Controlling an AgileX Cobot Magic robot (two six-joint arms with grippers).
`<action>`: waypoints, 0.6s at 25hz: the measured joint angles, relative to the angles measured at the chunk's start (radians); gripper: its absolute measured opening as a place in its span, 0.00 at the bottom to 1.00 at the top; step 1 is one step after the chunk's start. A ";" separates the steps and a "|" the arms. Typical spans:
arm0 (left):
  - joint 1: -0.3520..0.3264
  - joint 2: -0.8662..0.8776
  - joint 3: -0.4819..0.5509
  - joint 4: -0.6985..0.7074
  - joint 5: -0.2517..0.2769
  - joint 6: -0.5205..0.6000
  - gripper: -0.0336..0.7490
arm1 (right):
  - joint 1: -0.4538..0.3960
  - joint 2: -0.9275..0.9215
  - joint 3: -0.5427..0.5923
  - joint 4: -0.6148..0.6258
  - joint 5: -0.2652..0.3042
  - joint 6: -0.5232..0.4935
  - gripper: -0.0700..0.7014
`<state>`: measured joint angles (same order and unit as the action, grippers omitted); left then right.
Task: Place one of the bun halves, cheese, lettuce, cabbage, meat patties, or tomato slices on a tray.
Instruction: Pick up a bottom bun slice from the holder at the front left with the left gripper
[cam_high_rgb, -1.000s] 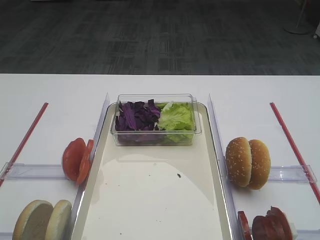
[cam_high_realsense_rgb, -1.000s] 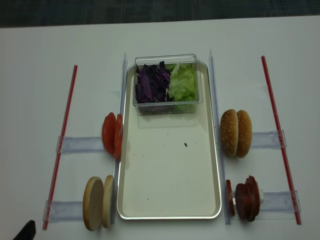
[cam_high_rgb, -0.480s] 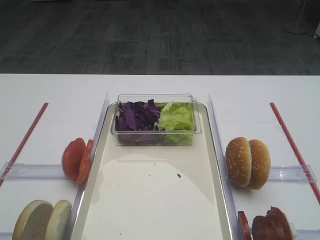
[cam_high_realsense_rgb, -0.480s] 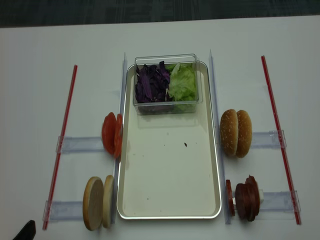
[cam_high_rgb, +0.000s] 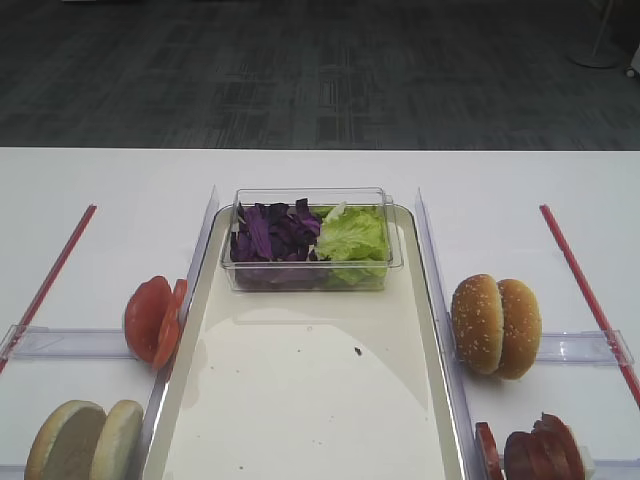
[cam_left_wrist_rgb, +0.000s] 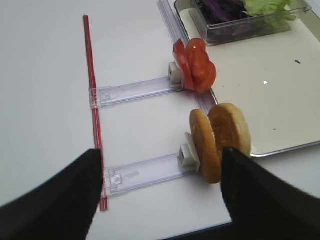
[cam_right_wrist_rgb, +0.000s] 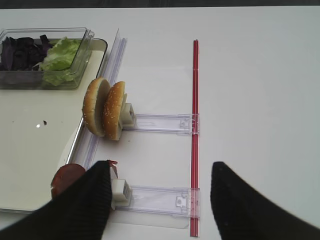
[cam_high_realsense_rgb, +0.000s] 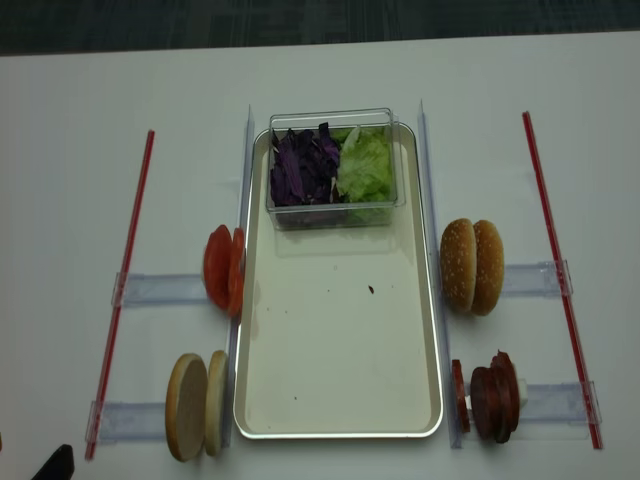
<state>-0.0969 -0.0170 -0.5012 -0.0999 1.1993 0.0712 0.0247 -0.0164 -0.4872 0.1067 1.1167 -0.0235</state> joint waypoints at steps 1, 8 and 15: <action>0.000 0.000 0.000 -0.009 0.002 0.000 0.65 | 0.000 0.000 0.000 0.000 0.000 0.000 0.69; -0.022 -0.001 -0.021 -0.059 0.018 0.000 0.65 | 0.000 0.000 0.000 0.000 0.000 0.000 0.69; -0.097 0.033 -0.070 -0.062 0.049 0.000 0.63 | 0.000 0.000 0.000 0.000 0.000 0.000 0.69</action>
<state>-0.1943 0.0158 -0.5716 -0.1617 1.2482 0.0712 0.0247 -0.0164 -0.4872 0.1067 1.1167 -0.0235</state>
